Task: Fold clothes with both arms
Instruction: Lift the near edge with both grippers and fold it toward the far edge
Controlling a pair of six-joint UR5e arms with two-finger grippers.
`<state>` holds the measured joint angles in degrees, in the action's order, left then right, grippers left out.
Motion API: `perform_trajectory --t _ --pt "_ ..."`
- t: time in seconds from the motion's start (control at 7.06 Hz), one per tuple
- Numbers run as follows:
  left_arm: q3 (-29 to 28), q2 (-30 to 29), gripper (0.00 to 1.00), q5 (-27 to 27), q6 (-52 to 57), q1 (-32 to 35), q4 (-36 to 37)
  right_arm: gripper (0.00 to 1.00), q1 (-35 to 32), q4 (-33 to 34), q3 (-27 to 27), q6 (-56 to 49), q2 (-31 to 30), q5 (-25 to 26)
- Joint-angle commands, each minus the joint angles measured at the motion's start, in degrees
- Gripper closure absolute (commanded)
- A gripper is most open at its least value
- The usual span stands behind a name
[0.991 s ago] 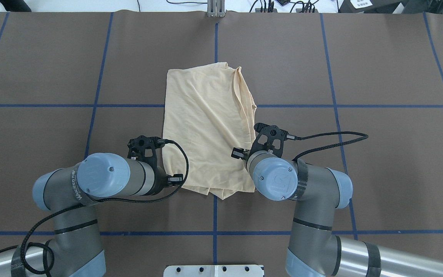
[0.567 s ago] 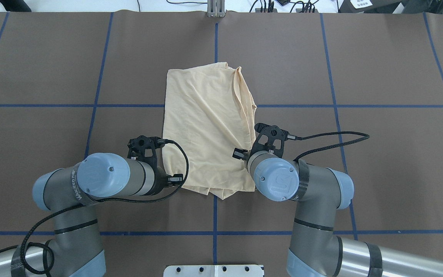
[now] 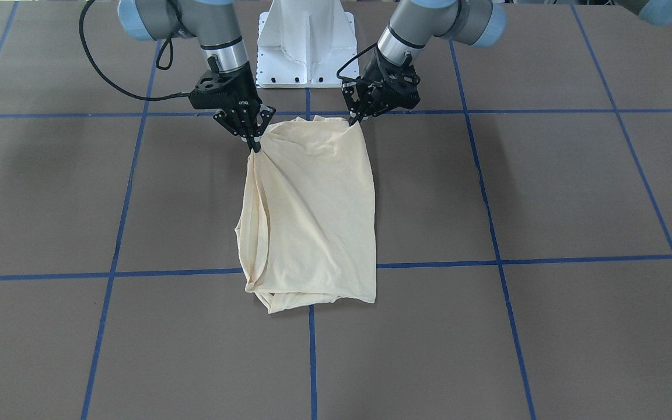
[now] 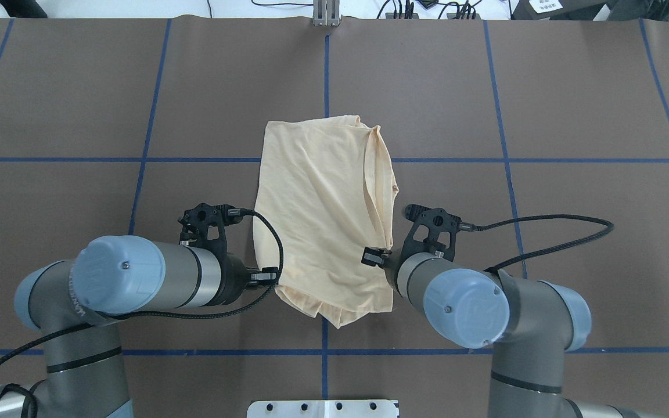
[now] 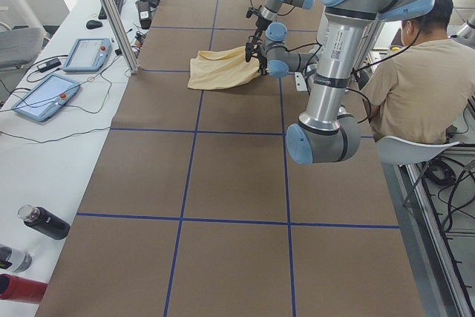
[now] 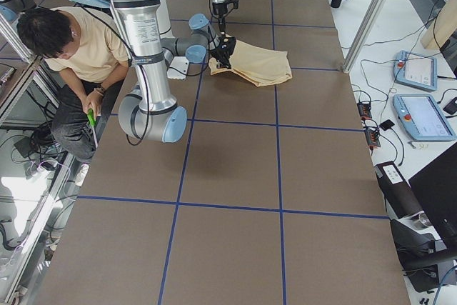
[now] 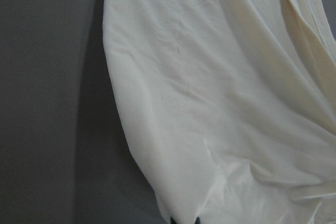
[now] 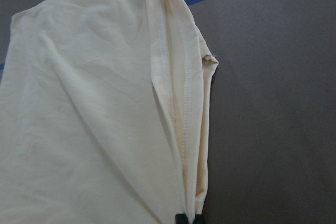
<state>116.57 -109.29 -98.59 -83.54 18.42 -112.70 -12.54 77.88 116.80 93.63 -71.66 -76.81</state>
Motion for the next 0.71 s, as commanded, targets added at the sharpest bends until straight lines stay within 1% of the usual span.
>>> perform_trajectory --t 0.0,0.14,0.28,0.57 --pt "8.9 1.0 1.00 0.0 -2.2 -2.4 7.9 1.00 3.6 2.9 6.9 0.2 -2.8 2.0" --pt "8.2 0.7 1.00 -0.2 -2.2 -2.6 8.4 1.00 3.7 2.9 6.1 0.1 -2.3 1.9" --pt "6.3 -0.5 1.00 -0.2 -1.5 -1.5 8.4 1.00 0.9 2.9 4.2 -0.4 -1.6 1.8" --pt "1.2 -5.6 1.00 -0.2 1.0 4.4 8.5 1.00 -4.4 3.0 -1.5 -1.9 3.6 1.6"
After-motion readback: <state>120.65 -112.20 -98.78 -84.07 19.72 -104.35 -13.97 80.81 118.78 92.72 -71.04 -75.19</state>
